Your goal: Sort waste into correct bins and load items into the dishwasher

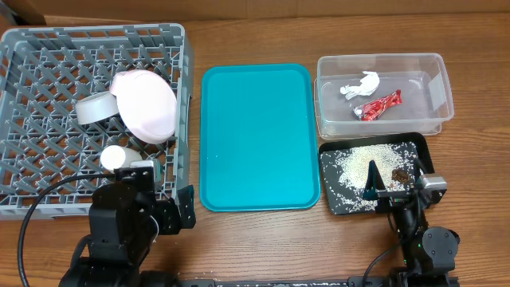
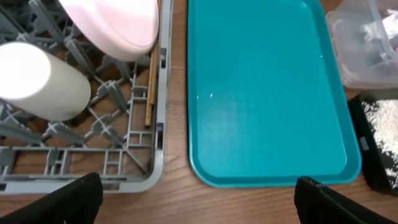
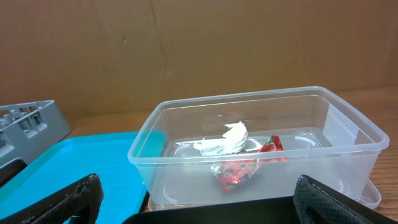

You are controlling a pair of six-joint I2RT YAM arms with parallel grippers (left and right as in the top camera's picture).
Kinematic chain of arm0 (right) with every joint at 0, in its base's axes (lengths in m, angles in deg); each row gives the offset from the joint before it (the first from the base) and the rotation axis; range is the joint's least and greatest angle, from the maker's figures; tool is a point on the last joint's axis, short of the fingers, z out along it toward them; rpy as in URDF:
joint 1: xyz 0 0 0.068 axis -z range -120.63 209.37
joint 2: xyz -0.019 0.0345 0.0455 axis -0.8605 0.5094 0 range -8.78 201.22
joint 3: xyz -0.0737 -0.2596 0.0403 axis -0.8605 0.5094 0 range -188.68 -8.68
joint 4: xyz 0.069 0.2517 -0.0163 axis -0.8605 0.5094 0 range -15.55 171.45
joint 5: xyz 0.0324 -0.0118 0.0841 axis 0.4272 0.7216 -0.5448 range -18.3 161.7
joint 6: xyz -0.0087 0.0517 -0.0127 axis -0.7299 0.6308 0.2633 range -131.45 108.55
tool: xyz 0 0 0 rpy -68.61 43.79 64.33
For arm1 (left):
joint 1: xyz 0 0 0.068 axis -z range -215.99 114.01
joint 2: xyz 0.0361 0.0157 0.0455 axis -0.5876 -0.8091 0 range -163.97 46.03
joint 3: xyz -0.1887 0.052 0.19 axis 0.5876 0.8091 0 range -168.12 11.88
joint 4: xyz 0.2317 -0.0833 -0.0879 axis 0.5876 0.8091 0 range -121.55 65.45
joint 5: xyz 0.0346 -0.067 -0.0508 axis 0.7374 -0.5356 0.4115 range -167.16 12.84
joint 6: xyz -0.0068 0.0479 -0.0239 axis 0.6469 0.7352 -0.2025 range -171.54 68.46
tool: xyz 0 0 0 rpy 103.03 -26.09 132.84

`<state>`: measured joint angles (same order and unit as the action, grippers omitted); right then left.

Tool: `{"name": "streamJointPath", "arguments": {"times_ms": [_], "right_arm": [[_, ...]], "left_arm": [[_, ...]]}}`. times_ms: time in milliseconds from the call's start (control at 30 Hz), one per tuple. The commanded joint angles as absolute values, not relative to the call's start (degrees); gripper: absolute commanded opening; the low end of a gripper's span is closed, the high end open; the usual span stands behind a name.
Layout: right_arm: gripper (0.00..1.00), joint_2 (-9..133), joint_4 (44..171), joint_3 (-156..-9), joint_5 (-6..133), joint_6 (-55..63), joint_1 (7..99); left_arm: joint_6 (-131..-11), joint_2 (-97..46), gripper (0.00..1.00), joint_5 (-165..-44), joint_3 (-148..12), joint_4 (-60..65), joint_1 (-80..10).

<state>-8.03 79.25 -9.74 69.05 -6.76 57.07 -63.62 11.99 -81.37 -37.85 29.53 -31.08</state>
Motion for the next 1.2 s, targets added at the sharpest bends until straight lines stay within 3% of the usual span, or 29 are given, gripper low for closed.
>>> {"name": "streamJointPath", "arguments": {"times_ms": [0, 433, 667, 900, 1167], "right_arm": [[1.0, -8.51, 79.1, -9.17, 69.55, -6.81, 56.76], [1.0, -8.51, 79.1, -9.15, 69.53, -6.81, 56.76], [1.0, -8.51, 79.1, -9.15, 69.53, -6.81, 56.76], [1.0, -8.51, 79.1, -9.15, 69.53, -6.81, 56.76], [1.0, -8.51, 79.1, -9.15, 69.55, -6.81, 56.76]], "left_arm": [[-62.85, 15.49, 1.0, -78.31, -35.69, 28.02, -30.71], [-60.75, 41.1, 1.0, -77.85, -1.68, -13.59, -30.78], [-58.83, 45.84, 1.0, -76.8, 11.85, -37.83, -30.93], [-58.85, 45.82, 1.0, -78.24, 11.61, -27.78, -30.93], [-58.83, 45.34, 1.0, -78.2, 11.56, -27.08, -30.93]]}}
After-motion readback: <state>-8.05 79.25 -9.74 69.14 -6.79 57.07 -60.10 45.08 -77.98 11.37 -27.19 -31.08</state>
